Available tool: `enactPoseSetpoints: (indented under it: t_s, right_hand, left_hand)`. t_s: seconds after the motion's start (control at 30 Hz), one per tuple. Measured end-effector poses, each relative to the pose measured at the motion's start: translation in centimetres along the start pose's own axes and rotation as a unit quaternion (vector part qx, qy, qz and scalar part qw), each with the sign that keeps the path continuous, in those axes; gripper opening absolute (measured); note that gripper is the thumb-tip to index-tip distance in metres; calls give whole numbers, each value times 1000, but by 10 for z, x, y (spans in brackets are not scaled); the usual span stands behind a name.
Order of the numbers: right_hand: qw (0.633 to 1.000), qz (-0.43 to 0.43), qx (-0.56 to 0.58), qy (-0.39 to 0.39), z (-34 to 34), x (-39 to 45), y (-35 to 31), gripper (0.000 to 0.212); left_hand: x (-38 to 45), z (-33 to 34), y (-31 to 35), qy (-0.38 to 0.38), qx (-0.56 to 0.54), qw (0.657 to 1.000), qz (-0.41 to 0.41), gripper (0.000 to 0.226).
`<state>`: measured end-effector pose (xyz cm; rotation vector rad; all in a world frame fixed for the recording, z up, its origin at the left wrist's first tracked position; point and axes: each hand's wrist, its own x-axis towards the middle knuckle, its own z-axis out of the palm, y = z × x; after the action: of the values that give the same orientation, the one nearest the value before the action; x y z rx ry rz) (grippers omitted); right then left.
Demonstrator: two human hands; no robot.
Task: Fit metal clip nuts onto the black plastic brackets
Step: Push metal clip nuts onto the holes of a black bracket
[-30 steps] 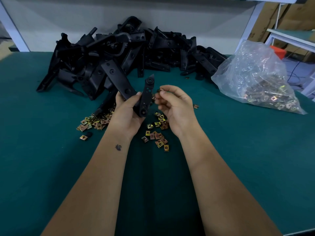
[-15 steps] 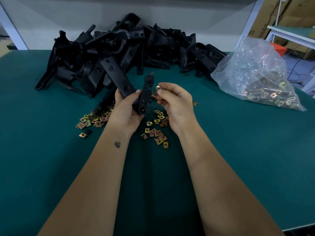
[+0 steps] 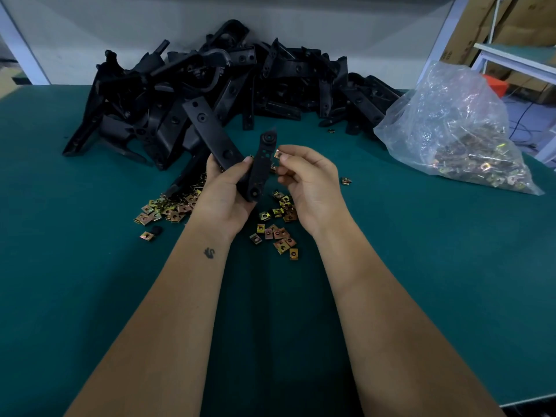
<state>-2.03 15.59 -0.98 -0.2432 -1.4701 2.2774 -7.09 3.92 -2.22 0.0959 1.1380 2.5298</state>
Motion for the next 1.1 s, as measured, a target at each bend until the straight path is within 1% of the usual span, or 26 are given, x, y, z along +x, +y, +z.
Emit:
enactPoseSetpoints:
  t_s: [0.07,0.17,0.3,0.5,0.63,0.8,0.97,1.1]
  right_hand:
    - [1000,0,16,-2,-1,0,0,20]
    - [1000,1,3,-16,-1,-1,-1,21]
    - [999,10,-11,-31,2,-2,-1,18]
    - [999,21,7,-45,1,-2,-1,16]
    - [999,30,23,-34,0,-1,0,14]
    - [999,36,20,-18,0,0,0,24]
    - [999,32,6,-22,0,0,-2,29]
    - [999,27,-2,-20,0,-1,-2,32]
  left_hand:
    - [0,0,0,7,-6,1000,0,31]
    - [-1,1,0,9,-5,1000,0,31]
    - [-1,0,0,4,-9,1000,-1,31]
    - [1,-2,0,-1,-4,1000,1,32]
    - [0,-1,0,-7,14,1000,10,37]
    - [-1,-1,0,-18,51,998,18,34]
    - [-4,1,0,-22,52,998,21,46]
    - [-4,0,0,-32,69,997,27,39]
